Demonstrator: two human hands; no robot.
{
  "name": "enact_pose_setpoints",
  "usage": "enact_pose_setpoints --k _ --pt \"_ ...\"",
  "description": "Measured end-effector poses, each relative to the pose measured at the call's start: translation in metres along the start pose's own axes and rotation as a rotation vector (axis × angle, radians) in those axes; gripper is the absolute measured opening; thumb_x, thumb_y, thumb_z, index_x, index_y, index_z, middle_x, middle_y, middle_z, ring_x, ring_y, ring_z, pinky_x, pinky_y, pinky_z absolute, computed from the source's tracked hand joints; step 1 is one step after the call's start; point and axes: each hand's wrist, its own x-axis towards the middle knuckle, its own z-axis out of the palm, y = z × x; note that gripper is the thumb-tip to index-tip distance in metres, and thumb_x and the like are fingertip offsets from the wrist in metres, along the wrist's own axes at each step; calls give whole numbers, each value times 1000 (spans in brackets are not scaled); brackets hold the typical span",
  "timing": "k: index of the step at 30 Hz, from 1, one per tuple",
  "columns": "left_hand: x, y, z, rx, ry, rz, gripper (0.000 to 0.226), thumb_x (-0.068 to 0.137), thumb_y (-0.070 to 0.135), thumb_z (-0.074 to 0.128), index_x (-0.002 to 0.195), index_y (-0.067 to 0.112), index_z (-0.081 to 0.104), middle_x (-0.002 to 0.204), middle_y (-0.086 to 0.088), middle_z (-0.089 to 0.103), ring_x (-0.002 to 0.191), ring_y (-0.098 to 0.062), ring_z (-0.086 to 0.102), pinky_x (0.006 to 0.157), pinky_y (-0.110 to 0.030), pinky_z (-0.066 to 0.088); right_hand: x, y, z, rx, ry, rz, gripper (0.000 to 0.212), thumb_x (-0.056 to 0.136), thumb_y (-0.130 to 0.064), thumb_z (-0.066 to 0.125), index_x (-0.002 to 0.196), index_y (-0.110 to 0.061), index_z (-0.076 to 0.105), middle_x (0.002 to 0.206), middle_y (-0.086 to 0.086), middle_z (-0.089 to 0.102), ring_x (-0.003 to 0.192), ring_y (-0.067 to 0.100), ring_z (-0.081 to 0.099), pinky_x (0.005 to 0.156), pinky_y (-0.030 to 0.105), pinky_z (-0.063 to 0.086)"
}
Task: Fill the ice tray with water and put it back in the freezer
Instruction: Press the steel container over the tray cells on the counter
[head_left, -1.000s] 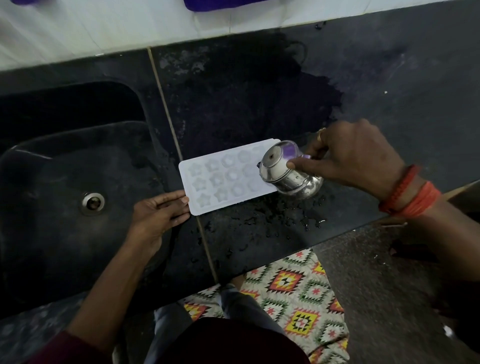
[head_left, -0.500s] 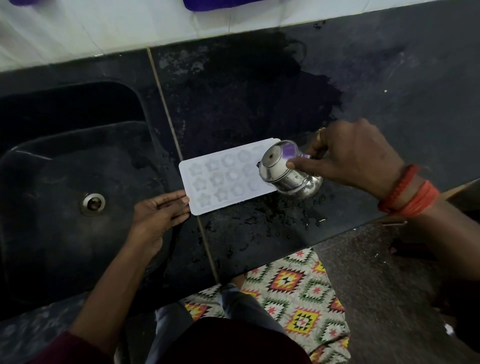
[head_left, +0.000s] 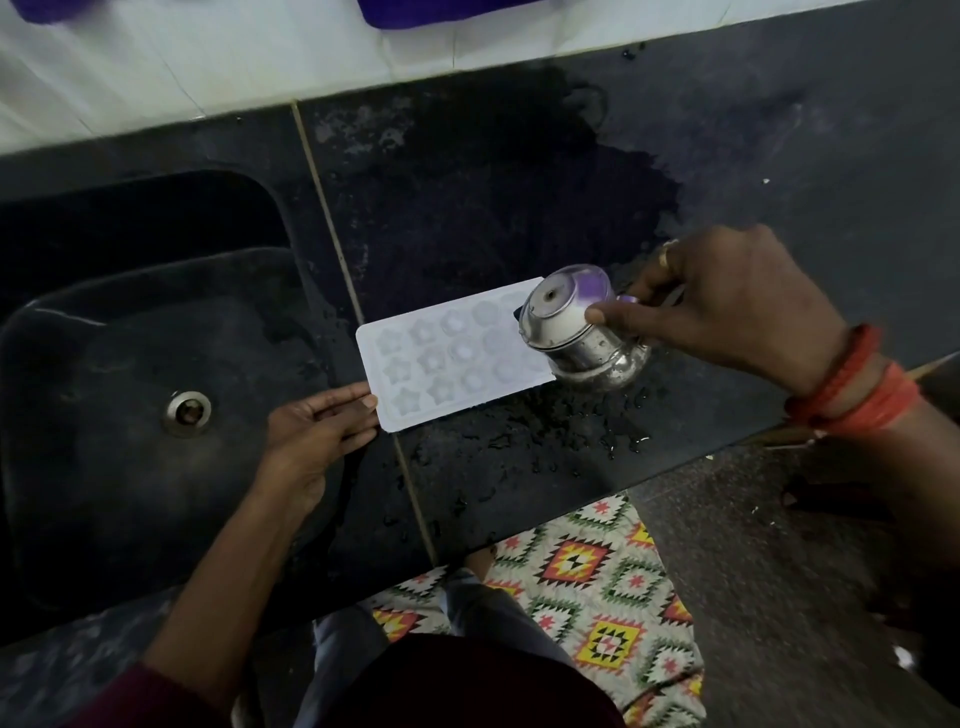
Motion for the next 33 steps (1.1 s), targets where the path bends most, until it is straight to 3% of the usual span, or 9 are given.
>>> enact_pose_setpoints --k 2,6,10,21,25,33 --pt "0 0 0 -1 -3 -1 13 87 6 77 99 13 76 85 -2 82 76 -11 78 64 -18 60 -2 -1 -2 12 2 -6 46 70 -69 59 71 -26 75 61 -13 58 56 8 56 65 25 39" --pt "1 -1 -1 -5 -1 1 12 87 7 77 98 13 77 85 -1 82 75 -10 78 63 -17 59 -5 -2 -3 -2 -3 -1 42 72 -67 63 70 -26 73 57 -20 52 53 -1 49 57 18 34" --pt "1 -2 -1 -6 -3 7 11 88 7 77 97 14 77 84 -1 82 75 -10 78 63 -17 59 -7 -1 1 -3 -15 4 45 70 -69 60 71 -27 74 60 -14 57 57 10 57 65 25 40" --pt "1 -2 -1 -8 -5 10 13 87 8 78 98 14 78 85 -2 82 76 -9 78 64 -17 60 0 -5 13 -83 -2 51 47 70 -73 62 76 -28 74 64 -7 61 55 11 44 66 27 38" --pt "1 -3 0 -11 -5 6 14 88 8 77 100 14 77 86 -1 82 77 -9 78 65 -17 60 2 -6 11 -94 -11 44 49 69 -73 59 79 -27 75 69 -7 66 64 16 52 69 30 47" --pt "-2 -2 1 -3 5 21 14 89 6 76 102 12 77 87 -1 81 77 -10 77 66 -18 61 2 -9 5 -112 -21 44 50 68 -75 59 79 -29 76 73 -3 71 65 20 59 72 36 54"
